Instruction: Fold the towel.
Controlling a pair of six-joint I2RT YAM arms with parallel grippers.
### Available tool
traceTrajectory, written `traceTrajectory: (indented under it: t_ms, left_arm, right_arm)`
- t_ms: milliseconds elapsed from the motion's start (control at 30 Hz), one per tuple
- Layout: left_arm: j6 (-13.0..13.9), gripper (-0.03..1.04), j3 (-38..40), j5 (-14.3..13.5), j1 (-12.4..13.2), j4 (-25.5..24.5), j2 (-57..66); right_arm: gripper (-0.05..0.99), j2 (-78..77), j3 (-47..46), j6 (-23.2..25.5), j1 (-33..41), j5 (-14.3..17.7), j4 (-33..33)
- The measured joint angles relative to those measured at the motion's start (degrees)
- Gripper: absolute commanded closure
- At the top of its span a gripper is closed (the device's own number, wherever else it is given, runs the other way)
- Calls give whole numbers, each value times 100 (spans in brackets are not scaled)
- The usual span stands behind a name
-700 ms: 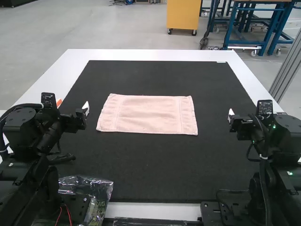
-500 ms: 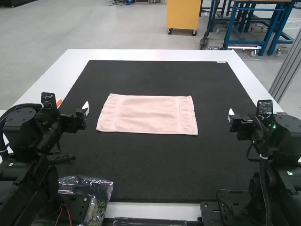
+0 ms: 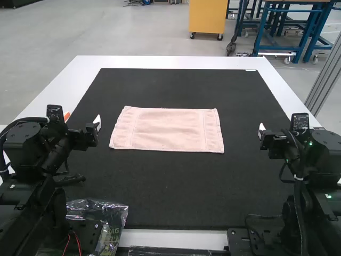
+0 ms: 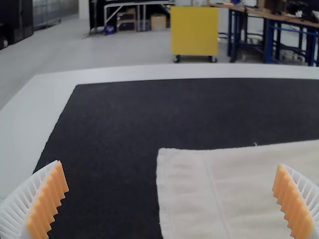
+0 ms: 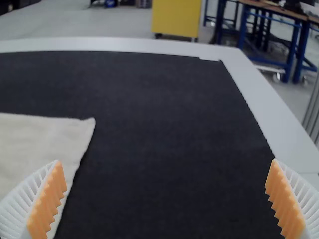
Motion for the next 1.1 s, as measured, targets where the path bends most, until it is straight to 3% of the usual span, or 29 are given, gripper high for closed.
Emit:
traceTrajectory:
  t_ms: [167, 300, 500, 600, 733, 933, 1100]
  left_arm:
    - [52, 5, 2, 2, -2, 26, 0]
    - [710, 5, 0, 0, -2, 485, 2]
    - [1390, 5, 0, -7, -2, 1019, 0]
    - [1600, 6, 0, -22, 0, 1246, 2]
    - [1585, 6, 7, -17, 13, 1576, 0]
    - [1486, 5, 579, 46, 24, 1272, 282]
    - [846, 5, 1777, 105, 24, 1408, 1821]
  right_arm:
    - [1, 0, 0, 0, 0, 0, 11]
    - [1, 0, 0, -131, 0, -37, 269]
    - [3, 0, 0, -1473, 0, -48, 940]
    - [3, 0, 0, -1897, 0, -39, 1346]
    - [3, 2, 35, -2063, 0, 0, 1871]
    - [3, 846, 1025, -1698, 0, 7, 1775]
    - [3, 2608, 2299, -809, 0, -33, 1687]
